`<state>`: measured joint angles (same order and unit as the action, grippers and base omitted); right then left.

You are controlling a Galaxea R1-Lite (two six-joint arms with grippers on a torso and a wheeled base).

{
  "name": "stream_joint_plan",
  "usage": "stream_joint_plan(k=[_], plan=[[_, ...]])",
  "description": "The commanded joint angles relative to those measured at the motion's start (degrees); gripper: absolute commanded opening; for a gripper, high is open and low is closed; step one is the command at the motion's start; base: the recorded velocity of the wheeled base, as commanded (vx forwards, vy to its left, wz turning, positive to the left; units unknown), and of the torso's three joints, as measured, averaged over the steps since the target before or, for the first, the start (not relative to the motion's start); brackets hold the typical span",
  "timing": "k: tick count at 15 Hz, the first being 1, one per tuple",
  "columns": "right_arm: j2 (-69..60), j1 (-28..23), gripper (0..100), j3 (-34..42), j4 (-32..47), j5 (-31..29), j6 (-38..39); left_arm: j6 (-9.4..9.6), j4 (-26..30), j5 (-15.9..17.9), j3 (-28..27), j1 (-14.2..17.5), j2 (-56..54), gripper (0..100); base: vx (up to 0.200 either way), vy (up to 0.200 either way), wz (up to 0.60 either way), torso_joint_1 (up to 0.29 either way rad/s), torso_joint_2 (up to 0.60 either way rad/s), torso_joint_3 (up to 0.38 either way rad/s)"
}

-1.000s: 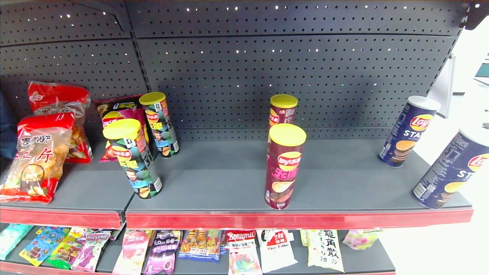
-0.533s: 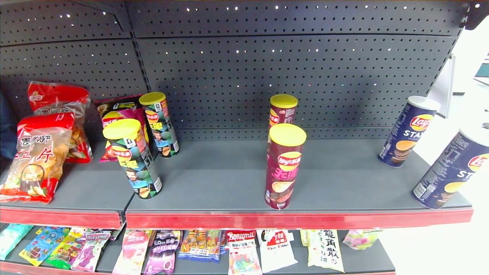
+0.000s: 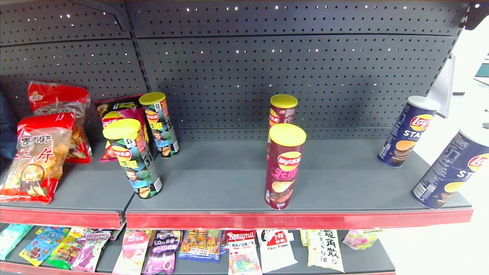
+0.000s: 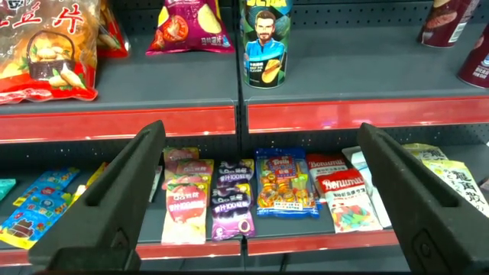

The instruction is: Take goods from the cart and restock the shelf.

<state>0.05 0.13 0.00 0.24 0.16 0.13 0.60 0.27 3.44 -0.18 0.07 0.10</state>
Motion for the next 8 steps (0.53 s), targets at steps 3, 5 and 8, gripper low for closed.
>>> stream_joint_plan(k=[3, 5, 8], plan=[[0.0, 0.0, 100, 0.0, 0.0, 0.0, 0.0, 0.02, 0.0, 0.0, 0.0, 0.0, 0.1, 100, 0.000, 0.000, 0.00, 0.000, 0.00, 0.000], [0.0, 0.0, 100, -0.1, 0.0, 0.0, 0.0, 0.02, 0.0, 0.0, 0.0, 0.0, 0.1, 100, 0.000, 0.000, 0.00, 0.000, 0.00, 0.000], [0.0, 0.0, 100, 0.0, 0.0, -0.1, 0.0, 0.02, 0.0, 0.0, 0.1, 0.0, 0.1, 100, 0.000, 0.000, 0.00, 0.000, 0.00, 0.000]])
